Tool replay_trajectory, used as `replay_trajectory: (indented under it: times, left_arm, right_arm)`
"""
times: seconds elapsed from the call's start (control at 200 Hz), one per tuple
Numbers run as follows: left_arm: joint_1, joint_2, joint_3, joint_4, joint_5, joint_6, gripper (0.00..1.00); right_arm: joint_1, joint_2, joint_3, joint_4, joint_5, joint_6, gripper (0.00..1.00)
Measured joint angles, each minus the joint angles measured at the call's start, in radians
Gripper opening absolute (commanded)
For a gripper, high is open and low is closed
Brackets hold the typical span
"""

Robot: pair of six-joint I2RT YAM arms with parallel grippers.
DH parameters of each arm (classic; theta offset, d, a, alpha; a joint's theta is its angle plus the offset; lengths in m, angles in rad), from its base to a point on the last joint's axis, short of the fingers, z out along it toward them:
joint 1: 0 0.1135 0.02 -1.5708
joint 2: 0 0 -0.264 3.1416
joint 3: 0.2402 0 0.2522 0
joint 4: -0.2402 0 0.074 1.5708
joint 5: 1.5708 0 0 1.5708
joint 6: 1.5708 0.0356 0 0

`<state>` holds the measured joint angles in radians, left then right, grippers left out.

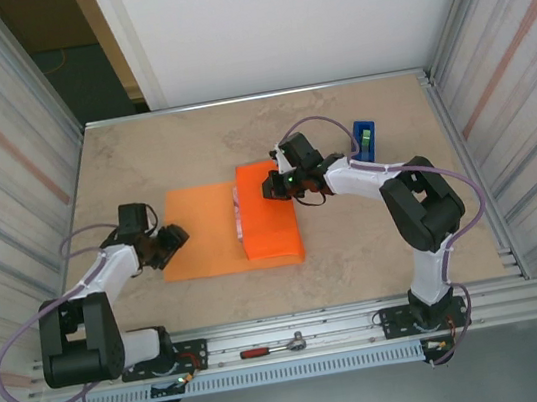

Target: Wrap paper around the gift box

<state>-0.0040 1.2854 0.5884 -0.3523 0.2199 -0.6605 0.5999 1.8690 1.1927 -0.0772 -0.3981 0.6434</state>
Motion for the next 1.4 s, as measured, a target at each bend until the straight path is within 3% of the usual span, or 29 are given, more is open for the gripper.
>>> replay_trajectory:
  times: [0.311,0.541,0.862,0.987,1.152,1.403]
  left_arm:
    - [0.003,-0.061,-0.020,-0.044,-0.137,-0.033,0.63]
    - [0.005,-0.072,-0.027,-0.048,-0.161,-0.047,0.64]
    - [0.006,-0.003,-0.031,-0.026,-0.115,-0.047,0.63]
    - [-0.057,-0.002,-0.030,0.005,-0.131,-0.054,0.64]
    - [-0.188,0.030,-0.026,0.109,-0.024,-0.082,0.65]
    - [-0.193,0.145,0.103,0.171,0.045,-0.041,0.67]
  right_arm:
    - [0.000,0.000,0.000,0.001,0.000,0.000,0.00]
    - [0.000,0.000,0.000,0.001,0.000,0.000,0.00]
    - [0.000,0.000,0.000,0.002,0.000,0.000,0.00]
    - [0.000,0.000,0.000,0.002,-0.001,0.000,0.00]
    - [0.000,0.000,0.000,0.002,-0.001,0.001,0.00]
    - [0.000,0.000,0.000,0.002,-0.001,0.003,0.00]
